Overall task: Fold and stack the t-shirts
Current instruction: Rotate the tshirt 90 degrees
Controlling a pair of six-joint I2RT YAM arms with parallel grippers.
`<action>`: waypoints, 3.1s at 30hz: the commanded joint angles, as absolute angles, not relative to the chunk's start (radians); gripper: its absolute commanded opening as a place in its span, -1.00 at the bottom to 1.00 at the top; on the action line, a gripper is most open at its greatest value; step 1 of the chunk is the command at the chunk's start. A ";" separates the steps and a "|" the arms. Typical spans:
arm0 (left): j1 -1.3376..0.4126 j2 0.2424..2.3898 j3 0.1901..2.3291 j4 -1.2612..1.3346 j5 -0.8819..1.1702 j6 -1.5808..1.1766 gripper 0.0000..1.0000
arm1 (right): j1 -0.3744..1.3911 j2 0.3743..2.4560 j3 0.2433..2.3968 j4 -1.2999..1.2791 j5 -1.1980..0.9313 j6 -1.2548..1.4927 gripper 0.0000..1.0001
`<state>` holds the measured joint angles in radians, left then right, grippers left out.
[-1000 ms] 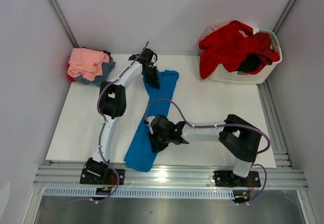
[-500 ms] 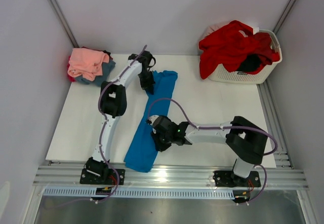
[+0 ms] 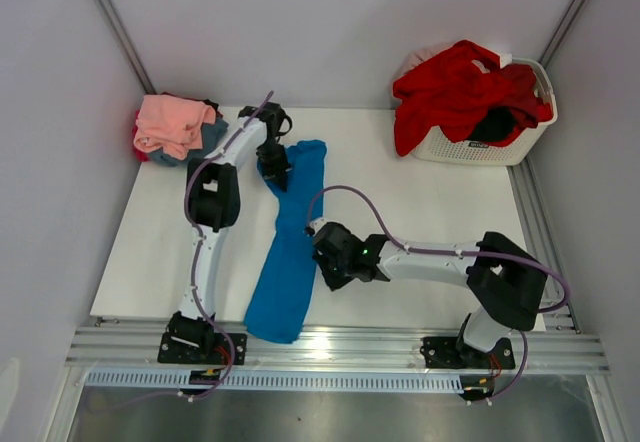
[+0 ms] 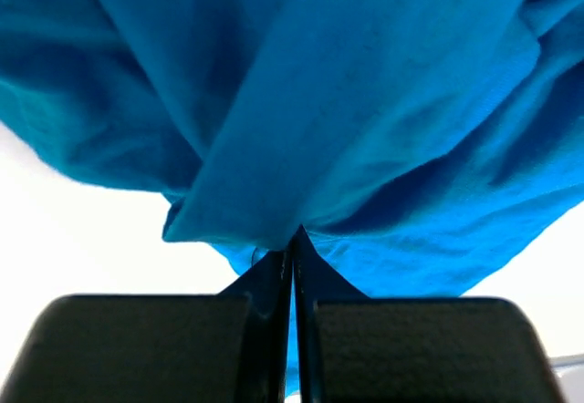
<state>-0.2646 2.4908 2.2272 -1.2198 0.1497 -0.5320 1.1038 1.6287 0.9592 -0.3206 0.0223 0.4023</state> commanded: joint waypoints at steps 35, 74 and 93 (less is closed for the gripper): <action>-0.173 1.579 1.402 -0.684 0.069 -0.517 -0.07 | 1.180 1.902 1.124 -0.118 -0.362 0.284 -0.40; -0.201 1.519 1.353 -0.729 -0.012 -0.494 -0.33 | 1.011 1.548 0.792 -0.281 0.034 0.299 -0.92; -0.544 0.973 0.640 -0.566 0.130 -0.842 -0.25 | 1.017 1.118 0.620 -0.215 0.107 0.503 0.38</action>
